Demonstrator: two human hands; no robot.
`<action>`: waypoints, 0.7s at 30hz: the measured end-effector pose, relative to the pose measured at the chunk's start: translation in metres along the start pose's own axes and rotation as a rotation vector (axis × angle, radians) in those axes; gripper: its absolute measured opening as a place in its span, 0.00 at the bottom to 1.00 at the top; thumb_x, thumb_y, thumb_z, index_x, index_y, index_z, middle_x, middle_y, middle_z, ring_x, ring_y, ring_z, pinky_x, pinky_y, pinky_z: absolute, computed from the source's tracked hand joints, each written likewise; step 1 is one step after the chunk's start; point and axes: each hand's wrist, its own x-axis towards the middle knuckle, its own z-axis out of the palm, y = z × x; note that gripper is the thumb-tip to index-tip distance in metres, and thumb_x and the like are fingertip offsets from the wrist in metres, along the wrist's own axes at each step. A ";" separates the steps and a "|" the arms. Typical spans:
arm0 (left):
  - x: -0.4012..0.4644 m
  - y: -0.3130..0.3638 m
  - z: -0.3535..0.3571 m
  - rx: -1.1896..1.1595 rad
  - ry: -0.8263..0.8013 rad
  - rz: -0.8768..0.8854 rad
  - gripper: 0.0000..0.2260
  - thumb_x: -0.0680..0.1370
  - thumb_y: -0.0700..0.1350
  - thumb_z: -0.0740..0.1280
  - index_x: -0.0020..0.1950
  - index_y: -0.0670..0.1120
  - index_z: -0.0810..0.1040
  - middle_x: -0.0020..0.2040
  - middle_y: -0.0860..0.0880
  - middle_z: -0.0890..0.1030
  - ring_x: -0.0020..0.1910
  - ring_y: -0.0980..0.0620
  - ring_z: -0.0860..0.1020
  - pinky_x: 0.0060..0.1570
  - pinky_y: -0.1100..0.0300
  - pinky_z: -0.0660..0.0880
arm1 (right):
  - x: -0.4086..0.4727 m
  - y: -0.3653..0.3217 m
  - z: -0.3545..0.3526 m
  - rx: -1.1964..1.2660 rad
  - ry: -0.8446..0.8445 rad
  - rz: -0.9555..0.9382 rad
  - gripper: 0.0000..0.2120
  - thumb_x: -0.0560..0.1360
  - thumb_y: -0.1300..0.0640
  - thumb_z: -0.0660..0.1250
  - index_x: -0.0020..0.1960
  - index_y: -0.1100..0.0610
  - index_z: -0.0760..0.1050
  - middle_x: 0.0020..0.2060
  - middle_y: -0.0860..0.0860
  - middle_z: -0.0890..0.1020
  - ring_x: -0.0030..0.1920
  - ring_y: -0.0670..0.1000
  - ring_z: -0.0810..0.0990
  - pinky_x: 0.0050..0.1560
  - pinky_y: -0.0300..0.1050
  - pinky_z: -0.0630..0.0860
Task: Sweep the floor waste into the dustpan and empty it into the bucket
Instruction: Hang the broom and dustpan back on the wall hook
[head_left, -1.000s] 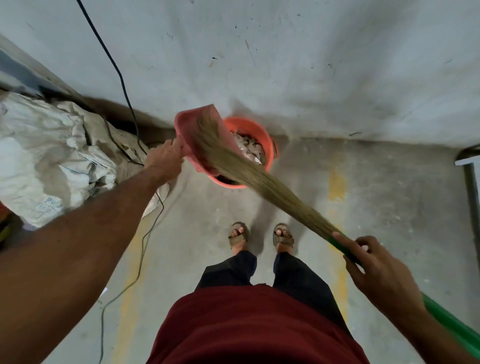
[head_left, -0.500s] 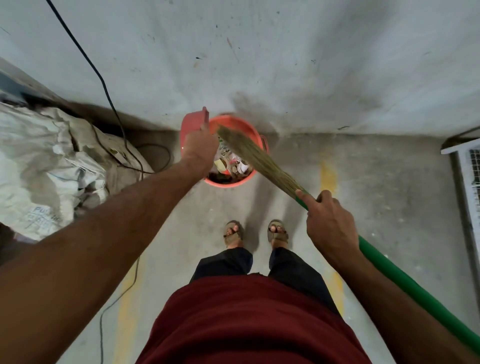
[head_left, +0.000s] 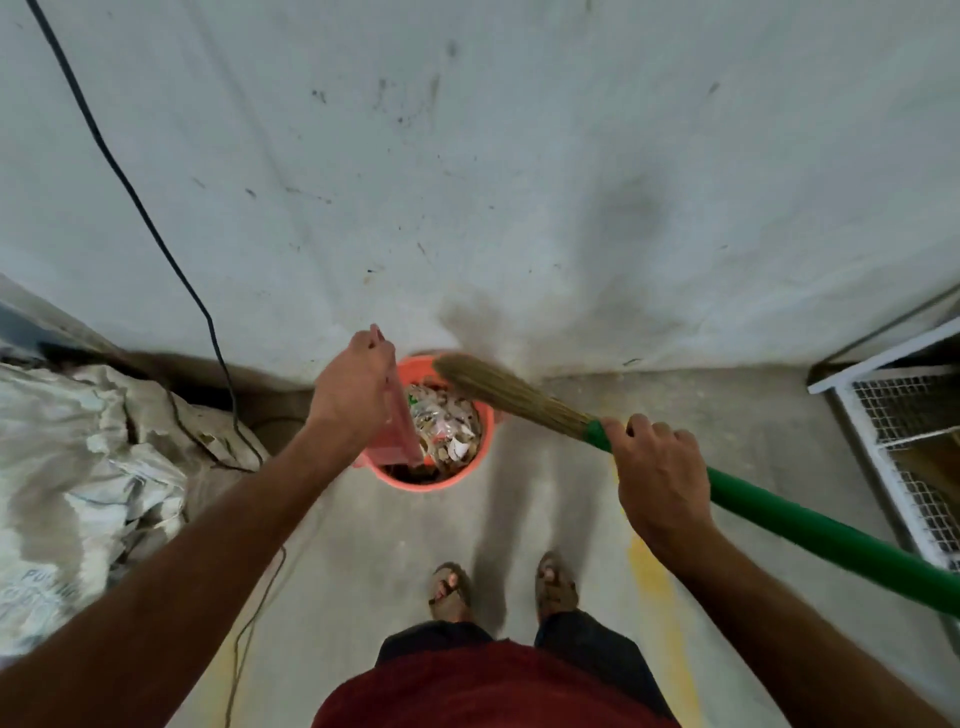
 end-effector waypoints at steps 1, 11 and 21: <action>0.001 0.004 -0.008 -0.082 0.064 0.020 0.19 0.72 0.40 0.72 0.62 0.42 0.75 0.54 0.44 0.74 0.48 0.43 0.79 0.46 0.49 0.79 | 0.004 0.008 -0.008 -0.017 0.029 0.012 0.23 0.74 0.59 0.70 0.69 0.54 0.73 0.49 0.53 0.80 0.46 0.55 0.80 0.48 0.51 0.74; 0.004 0.105 -0.089 -0.845 0.379 0.076 0.25 0.66 0.37 0.80 0.54 0.52 0.72 0.47 0.51 0.84 0.48 0.55 0.82 0.46 0.61 0.79 | 0.018 0.117 -0.049 -0.115 0.290 0.038 0.22 0.72 0.57 0.72 0.66 0.52 0.75 0.55 0.55 0.80 0.55 0.60 0.79 0.70 0.62 0.61; 0.017 0.344 -0.156 -1.125 0.389 0.331 0.10 0.81 0.42 0.67 0.62 0.49 0.75 0.53 0.54 0.82 0.50 0.58 0.82 0.54 0.58 0.80 | 0.011 0.294 -0.095 -0.212 0.539 -0.062 0.09 0.69 0.60 0.76 0.49 0.57 0.82 0.47 0.57 0.82 0.55 0.61 0.78 0.77 0.64 0.58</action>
